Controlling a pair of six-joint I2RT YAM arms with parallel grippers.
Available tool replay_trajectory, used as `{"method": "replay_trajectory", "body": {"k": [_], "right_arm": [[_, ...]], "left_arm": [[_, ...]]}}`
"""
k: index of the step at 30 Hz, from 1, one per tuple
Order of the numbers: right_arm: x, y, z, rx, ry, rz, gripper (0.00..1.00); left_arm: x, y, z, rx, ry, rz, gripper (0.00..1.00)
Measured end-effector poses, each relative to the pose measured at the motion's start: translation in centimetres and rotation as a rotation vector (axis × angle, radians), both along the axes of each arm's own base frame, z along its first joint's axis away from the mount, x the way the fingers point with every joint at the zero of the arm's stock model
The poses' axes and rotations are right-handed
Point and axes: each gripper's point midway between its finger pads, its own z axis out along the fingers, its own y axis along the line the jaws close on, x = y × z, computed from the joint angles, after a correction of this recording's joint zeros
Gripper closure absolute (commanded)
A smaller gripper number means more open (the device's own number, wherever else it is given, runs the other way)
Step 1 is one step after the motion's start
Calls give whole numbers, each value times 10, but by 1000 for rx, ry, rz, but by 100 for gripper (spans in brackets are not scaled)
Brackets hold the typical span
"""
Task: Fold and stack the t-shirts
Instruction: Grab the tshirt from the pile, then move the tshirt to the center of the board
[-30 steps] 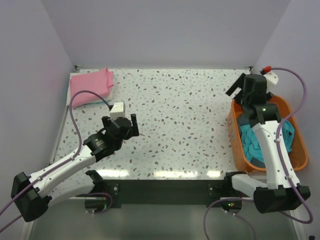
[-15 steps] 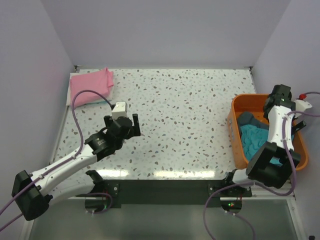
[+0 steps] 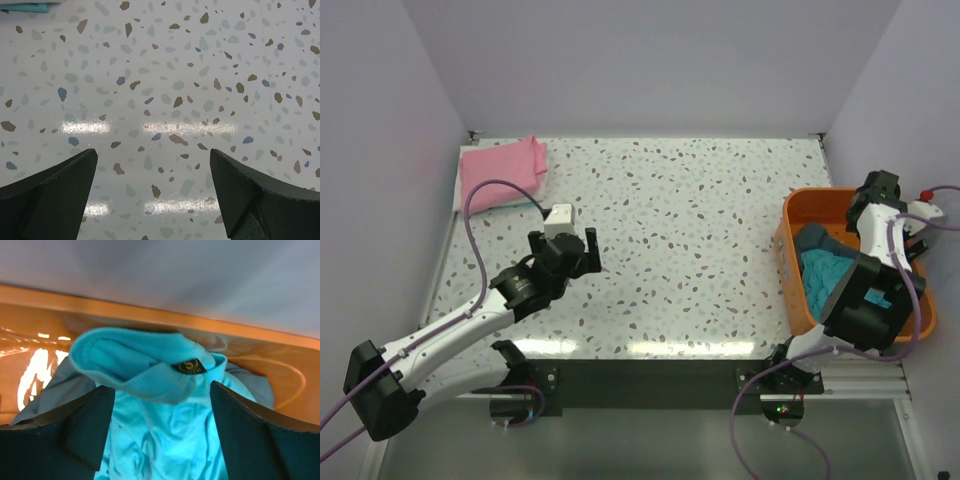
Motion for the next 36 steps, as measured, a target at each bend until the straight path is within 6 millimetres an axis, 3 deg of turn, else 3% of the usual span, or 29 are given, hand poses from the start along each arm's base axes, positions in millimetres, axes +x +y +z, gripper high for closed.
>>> {"method": "replay_trajectory", "body": {"k": [2,3,6,9,12,15,18,20,22,25,27,31,35,36], "right_arm": [[3,-4,-5,-3,-5,-5,46],[4,-5,-7,-4,-9,-6,71],[7,-6,-12,3,-23,4,98],[13,-4,-9,18,-43,43,100],[14,2,11,22,-85,89,100],[20,13,63,5,-216,190,100],[35,38,148,-35,-421,366,100],[46,71,214,-72,-569,531,100],[60,124,279,-80,-734,767,100],[73,211,354,-14,-958,1145,100],[69,263,396,39,-1092,1358,100],[59,352,456,182,-1313,1695,100],[51,457,485,389,-1415,2011,100],[49,492,487,444,-1419,2089,100]], "left_arm": [[0,0,1,-3,-3,0,0],[-1,0,2,-6,-6,0,0],[-1,1,6,-16,-16,0,0],[-1,1,8,-22,-22,0,0],[-1,1,8,-22,-22,0,0],[-1,1,8,-22,-22,0,0],[-2,1,8,-24,-23,0,0],[-2,2,10,-28,-28,0,0],[-2,2,12,-34,-34,0,0],[-4,4,16,-50,-49,1,0],[-6,6,17,-59,-57,2,0],[-9,9,18,-75,-69,8,0],[-9,11,22,-88,-83,19,0],[-9,11,22,-88,-84,23,0]]}}
